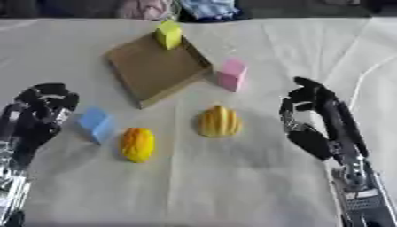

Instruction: Pick up objects on the table and place them in the box.

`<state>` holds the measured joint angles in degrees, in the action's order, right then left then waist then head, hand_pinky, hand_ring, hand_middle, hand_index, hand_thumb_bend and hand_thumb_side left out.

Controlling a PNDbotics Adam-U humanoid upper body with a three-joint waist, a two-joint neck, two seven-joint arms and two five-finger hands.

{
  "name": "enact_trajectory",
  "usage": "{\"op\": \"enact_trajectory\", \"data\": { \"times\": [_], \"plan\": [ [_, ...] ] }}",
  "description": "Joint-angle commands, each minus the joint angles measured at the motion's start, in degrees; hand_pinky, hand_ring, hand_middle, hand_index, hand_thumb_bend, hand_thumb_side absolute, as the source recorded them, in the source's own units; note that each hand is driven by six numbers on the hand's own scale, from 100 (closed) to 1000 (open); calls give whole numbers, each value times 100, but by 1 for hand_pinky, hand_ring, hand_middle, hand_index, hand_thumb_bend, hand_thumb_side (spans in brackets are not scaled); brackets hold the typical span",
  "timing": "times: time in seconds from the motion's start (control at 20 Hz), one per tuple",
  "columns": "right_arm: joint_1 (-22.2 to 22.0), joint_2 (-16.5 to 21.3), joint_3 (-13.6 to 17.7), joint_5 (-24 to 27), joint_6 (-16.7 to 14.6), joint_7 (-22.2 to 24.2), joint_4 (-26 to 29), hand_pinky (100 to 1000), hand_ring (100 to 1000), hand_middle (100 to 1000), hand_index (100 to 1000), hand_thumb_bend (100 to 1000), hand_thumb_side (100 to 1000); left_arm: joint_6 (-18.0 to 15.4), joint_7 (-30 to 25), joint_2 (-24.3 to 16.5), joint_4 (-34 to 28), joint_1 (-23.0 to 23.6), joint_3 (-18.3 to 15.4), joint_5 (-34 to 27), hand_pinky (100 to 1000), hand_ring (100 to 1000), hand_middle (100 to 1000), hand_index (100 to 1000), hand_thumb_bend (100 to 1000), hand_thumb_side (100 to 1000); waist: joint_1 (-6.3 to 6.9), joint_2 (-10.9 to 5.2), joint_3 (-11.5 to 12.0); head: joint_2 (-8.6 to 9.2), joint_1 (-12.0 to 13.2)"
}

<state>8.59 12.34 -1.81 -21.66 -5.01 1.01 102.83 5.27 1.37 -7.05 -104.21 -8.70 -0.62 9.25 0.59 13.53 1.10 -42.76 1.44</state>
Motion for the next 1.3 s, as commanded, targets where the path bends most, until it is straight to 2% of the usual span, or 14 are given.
{"op": "enact_trajectory", "data": {
  "times": [0.05, 0.4, 0.6, 0.75, 1.15, 1.3],
  "plan": [
    [53, 50, 19, 13, 3, 3, 132, 660, 709, 650, 870, 100, 399, -8, 1, -95, -83, -78, -55, 8, 681, 571, 622, 711, 518, 423, 58, -139, -8, 49, 16],
    [55, 45, 19, 13, 2, 3, 134, 660, 709, 650, 870, 100, 398, -11, -3, -120, -94, -86, -56, 14, 681, 572, 622, 711, 519, 423, 60, -136, -12, 49, 16],
    [52, 49, 20, 9, 4, 3, 129, 660, 709, 650, 870, 100, 398, -14, -34, -383, -156, -136, -57, 48, 686, 583, 634, 719, 522, 420, 68, -135, -23, 39, 17],
    [53, 66, 18, 2, 4, 7, 125, 660, 709, 650, 870, 100, 398, -18, -185, -858, -261, -194, -16, 126, 695, 600, 656, 739, 525, 419, 90, -136, -36, 38, 25],
    [55, 109, 2, -5, -3, 24, 114, 660, 709, 650, 870, 100, 399, -105, -1107, -2709, -530, -504, 237, 673, 732, 658, 722, 818, 515, 413, 157, -139, -107, 39, 0],
    [48, 125, -6, -4, -6, 35, 110, 660, 709, 650, 870, 100, 398, -240, -1620, -3318, -564, -744, 425, 824, 740, 673, 737, 831, 513, 357, 178, -151, -140, 40, 10]
  ]
}}
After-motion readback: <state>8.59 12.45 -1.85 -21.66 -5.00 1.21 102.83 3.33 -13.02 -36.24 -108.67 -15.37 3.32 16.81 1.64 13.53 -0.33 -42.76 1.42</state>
